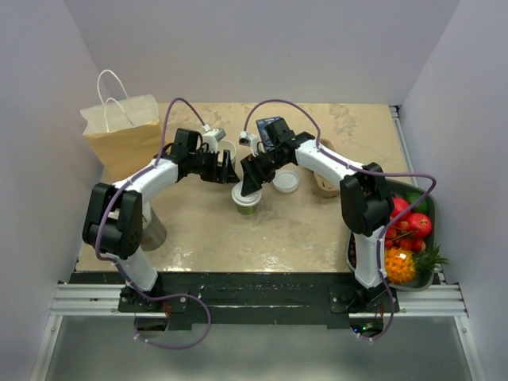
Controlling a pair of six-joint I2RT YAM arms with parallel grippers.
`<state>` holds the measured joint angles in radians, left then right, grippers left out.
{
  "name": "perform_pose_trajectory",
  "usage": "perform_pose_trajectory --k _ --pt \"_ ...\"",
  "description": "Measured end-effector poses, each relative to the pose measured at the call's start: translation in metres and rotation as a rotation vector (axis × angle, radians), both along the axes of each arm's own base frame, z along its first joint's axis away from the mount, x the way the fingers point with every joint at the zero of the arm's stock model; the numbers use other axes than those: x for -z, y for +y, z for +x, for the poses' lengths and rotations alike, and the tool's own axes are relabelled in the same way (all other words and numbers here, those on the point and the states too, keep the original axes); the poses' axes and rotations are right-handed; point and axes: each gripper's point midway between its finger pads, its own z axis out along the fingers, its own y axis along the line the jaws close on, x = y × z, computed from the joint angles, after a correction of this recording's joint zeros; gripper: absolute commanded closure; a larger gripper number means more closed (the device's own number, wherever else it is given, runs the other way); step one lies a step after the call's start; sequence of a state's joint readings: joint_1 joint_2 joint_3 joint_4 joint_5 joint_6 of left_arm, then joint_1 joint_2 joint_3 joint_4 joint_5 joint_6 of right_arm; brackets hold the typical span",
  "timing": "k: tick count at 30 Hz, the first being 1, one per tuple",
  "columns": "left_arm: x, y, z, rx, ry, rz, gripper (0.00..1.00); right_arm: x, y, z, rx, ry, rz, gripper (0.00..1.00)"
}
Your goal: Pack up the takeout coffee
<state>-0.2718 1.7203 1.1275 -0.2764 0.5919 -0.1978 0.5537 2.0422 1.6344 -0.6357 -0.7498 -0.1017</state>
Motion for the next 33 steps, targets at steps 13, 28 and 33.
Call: perform_pose_trajectory --k 13,28,33 --pt "-0.009 0.002 0.005 0.014 -0.082 -0.055 0.14 -0.004 -0.005 0.006 0.003 -0.001 0.023 0.18" --pt "-0.017 0.001 -0.024 0.110 -0.050 -0.277 0.10 -0.013 -0.022 0.020 0.011 0.162 0.223 0.15" --pt "-0.022 -0.002 -0.033 0.165 -0.053 -0.335 0.10 -0.019 -0.017 0.021 0.013 0.188 0.268 0.15"
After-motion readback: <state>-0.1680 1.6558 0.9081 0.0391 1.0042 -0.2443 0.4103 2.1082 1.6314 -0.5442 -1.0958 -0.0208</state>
